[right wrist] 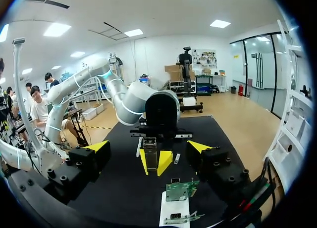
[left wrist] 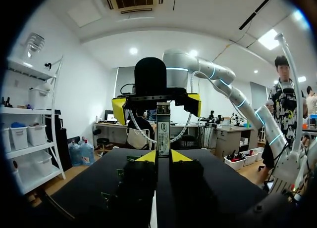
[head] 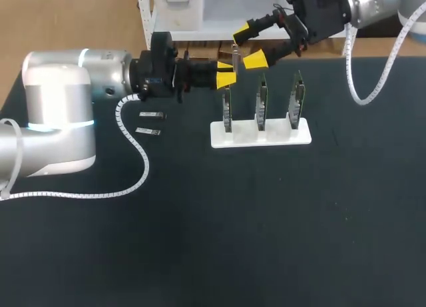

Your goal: Pick up the optical module with the left hand, and insert it into the network port with the right hand.

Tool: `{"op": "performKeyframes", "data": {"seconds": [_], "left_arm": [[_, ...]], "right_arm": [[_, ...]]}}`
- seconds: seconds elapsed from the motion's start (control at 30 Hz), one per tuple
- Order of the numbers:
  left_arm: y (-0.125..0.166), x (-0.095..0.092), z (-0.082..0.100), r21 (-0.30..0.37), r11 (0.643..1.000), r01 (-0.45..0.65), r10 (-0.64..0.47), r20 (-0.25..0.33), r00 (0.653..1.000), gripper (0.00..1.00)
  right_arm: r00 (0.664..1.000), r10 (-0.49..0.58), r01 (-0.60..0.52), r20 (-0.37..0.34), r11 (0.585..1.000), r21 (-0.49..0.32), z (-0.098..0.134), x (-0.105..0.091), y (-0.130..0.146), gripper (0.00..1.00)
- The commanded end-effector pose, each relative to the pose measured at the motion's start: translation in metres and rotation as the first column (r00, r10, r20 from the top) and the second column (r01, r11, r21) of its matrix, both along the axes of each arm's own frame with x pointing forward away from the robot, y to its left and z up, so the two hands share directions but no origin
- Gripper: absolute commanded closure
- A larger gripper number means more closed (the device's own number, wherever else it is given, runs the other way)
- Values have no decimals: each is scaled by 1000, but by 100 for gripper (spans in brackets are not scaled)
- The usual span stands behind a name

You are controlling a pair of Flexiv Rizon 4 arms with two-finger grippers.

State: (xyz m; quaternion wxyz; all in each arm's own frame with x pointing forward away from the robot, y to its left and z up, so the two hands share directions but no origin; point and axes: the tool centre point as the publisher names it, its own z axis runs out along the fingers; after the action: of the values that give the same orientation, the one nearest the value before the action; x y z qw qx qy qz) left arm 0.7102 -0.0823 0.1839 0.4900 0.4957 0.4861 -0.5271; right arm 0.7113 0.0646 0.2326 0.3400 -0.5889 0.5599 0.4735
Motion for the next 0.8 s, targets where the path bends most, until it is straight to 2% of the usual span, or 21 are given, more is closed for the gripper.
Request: {"op": "performKeyframes", "data": {"seconds": [0.03,0.33,0.8], "left_arm": [[0,-1,0,0,1000,-4,4,0,1000,100],[0,-1,0,0,1000,-4,4,0,1000,100],[0,-1,0,0,1000,-4,4,0,1000,100]], "right_arm": [[1000,-13,13,12,1000,-3,1,-5,8,0],[1000,25,-25,5,1000,2,-3,-5,23,0],[1000,-12,12,6,1000,19,0,-1,17,0]]}}
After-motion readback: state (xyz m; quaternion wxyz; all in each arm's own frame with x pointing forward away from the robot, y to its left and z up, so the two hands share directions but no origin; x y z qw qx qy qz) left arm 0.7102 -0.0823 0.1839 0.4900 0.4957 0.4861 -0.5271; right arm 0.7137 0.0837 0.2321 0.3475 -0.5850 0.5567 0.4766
